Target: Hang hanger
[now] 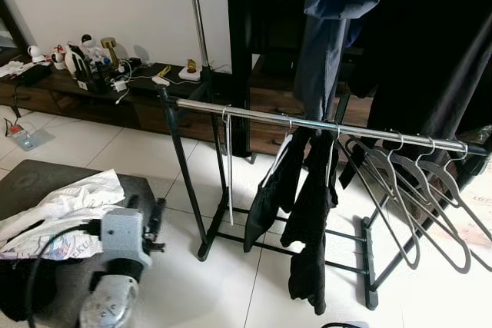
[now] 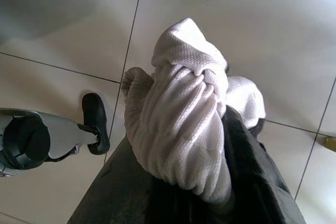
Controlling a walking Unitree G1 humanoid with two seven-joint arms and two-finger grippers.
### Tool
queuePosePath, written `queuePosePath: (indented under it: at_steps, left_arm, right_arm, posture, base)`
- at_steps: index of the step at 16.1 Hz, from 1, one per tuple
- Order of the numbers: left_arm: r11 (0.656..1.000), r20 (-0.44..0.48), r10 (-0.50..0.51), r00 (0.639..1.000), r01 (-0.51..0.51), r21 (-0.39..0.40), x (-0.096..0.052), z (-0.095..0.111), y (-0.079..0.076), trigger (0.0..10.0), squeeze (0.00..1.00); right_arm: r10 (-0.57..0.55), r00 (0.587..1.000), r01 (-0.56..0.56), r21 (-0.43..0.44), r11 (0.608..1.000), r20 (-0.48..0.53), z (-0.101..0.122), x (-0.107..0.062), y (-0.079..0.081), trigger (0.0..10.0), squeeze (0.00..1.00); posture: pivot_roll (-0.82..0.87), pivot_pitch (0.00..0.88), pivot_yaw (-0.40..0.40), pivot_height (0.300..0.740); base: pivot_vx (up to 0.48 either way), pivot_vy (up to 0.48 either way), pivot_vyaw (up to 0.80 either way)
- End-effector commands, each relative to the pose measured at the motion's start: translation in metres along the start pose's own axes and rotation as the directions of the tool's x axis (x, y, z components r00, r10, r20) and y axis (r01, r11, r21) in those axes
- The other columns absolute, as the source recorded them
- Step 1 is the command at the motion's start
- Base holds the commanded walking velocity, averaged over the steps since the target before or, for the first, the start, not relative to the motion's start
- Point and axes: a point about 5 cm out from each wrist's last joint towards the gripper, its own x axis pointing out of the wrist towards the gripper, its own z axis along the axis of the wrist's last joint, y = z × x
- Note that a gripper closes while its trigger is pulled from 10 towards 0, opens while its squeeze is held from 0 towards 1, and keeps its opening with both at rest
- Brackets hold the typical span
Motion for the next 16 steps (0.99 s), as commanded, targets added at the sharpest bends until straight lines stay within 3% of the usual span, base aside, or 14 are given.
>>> queuePosePath:
  at_steps: [1, 4, 13, 16]
  left_arm:
    - [1.000, -0.033, -0.005, 0.999, 0.005, 0.005, -0.004, -0.005, -0.001, 10.0, 0.00]
    - [0.996, -0.056, -0.053, 0.997, 0.057, 0.063, -0.012, -0.012, -0.002, 10.0, 0.00]
    - [0.996, -0.065, -0.079, 0.995, 0.082, 0.040, -0.014, -0.012, -0.008, 10.0, 0.00]
    - [0.991, -0.115, -0.135, 0.984, 0.136, 0.009, -0.014, -0.017, -0.015, 10.0, 0.00]
  right_arm:
    - [0.003, 1.000, -0.003, -0.011, 1.000, 0.006, 0.001, 0.000, 0.000, 10.0, 0.00]
    - [0.007, 1.000, -0.007, -0.023, 1.000, 0.004, 0.000, 0.000, 0.000, 10.0, 0.00]
    - [0.009, 1.000, -0.009, -0.030, 1.000, -0.001, -0.002, 0.000, 0.001, 10.0, 0.00]
    - [0.009, 1.000, -0.009, -0.031, 0.999, -0.003, -0.002, 0.000, 0.001, 10.0, 0.00]
  posture:
    - [0.02, 0.036, -0.017, 0.740]
    - [0.02, 0.030, -0.013, 0.740]
    - [0.02, 0.028, -0.015, 0.740]
    - [0.02, 0.038, -0.017, 0.740]
  base:
    - [0.307, 0.000, 0.00]
    - [0.307, 0.000, 0.00]
    - [0.353, 0.000, 0.00]
    - [0.206, 0.000, 0.00]
